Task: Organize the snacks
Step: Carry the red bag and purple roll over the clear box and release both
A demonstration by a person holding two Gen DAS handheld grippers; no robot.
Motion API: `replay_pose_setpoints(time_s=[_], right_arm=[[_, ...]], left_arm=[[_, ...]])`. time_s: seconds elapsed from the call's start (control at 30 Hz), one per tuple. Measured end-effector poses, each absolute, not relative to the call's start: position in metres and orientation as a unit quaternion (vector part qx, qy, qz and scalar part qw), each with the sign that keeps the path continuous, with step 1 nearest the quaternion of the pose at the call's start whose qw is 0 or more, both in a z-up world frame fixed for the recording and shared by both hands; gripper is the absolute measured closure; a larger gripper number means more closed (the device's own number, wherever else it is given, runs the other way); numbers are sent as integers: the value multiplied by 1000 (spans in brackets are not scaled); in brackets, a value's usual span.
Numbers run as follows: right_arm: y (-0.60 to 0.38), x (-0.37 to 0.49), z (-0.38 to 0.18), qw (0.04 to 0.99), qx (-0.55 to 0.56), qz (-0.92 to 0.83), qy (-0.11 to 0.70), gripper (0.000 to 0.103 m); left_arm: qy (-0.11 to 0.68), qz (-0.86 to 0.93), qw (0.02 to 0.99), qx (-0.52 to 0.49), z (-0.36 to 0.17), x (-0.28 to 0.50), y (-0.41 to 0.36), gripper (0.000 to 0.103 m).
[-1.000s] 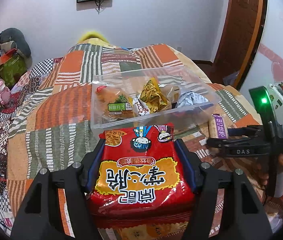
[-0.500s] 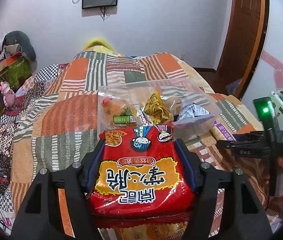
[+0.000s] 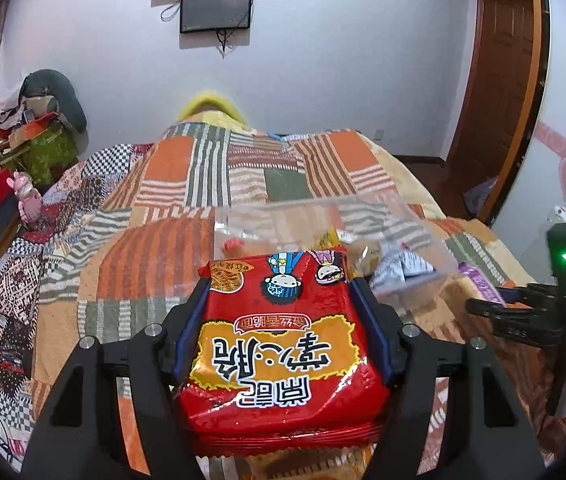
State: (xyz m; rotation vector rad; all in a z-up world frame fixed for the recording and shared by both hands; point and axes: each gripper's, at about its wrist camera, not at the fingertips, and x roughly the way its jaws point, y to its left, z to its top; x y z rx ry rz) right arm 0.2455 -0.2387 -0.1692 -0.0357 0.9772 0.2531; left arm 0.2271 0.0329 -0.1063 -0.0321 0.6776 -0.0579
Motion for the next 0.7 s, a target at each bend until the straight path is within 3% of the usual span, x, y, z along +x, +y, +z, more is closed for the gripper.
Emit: replay_pose_setpoints(time_s=[0.4,0.7], right_arm=[[-211,268,-111,904,-7,165,394,60],[-169,304,-125,896,-16,193,401,60]], left_arm=[[318,-23,948,-19,-95,272,30,36],[356,-21,934,-36,-118,322,34,36]])
